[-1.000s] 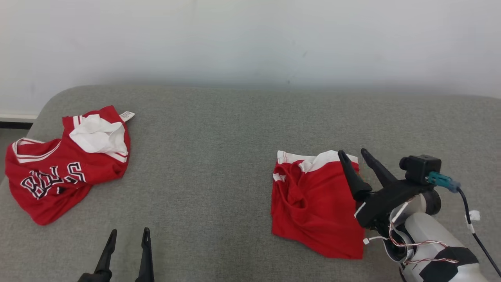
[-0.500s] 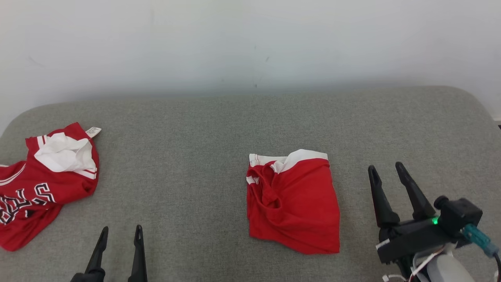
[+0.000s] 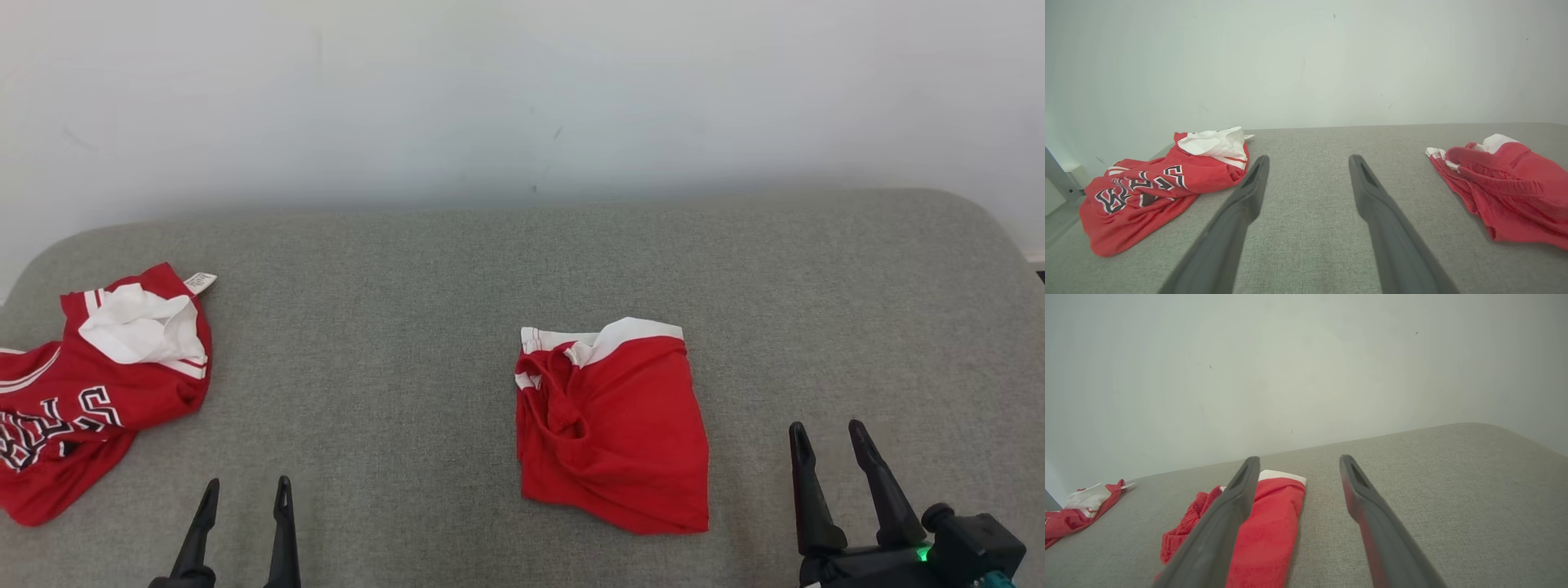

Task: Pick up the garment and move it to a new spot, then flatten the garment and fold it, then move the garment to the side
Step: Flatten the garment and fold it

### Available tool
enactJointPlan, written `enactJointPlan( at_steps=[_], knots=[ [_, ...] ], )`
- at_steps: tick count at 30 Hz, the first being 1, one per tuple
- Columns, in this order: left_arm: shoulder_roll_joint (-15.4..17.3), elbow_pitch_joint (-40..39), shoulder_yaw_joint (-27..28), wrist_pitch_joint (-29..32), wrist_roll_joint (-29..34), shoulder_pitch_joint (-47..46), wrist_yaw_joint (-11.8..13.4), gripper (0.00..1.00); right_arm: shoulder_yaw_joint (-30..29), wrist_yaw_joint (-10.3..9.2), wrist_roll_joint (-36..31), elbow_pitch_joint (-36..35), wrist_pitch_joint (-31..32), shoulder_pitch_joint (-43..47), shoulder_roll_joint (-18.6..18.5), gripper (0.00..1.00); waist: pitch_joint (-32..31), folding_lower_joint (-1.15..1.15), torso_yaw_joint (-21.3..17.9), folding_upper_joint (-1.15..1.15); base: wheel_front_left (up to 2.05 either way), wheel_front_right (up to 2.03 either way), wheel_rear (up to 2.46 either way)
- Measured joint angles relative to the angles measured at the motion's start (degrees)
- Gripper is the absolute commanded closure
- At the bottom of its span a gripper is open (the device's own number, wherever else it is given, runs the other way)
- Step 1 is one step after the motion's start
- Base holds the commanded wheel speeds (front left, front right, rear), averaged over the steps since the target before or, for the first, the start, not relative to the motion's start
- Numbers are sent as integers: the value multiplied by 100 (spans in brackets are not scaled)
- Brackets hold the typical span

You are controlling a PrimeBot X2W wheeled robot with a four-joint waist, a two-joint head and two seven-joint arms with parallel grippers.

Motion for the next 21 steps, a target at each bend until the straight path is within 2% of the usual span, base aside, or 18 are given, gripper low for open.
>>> enactJointPlan(
  at_steps=[10,21],
  knots=[
    [10,-18,-2,0,93,195,-8,0,-60,0,-405,-156,0,347,277,0,-57,0,111,0,0,0,0],
    [16,-42,-44,0,142,246,-5,0,-68,0,-592,46,0,383,315,0,-83,0,224,0,0,0,0]
  ],
)
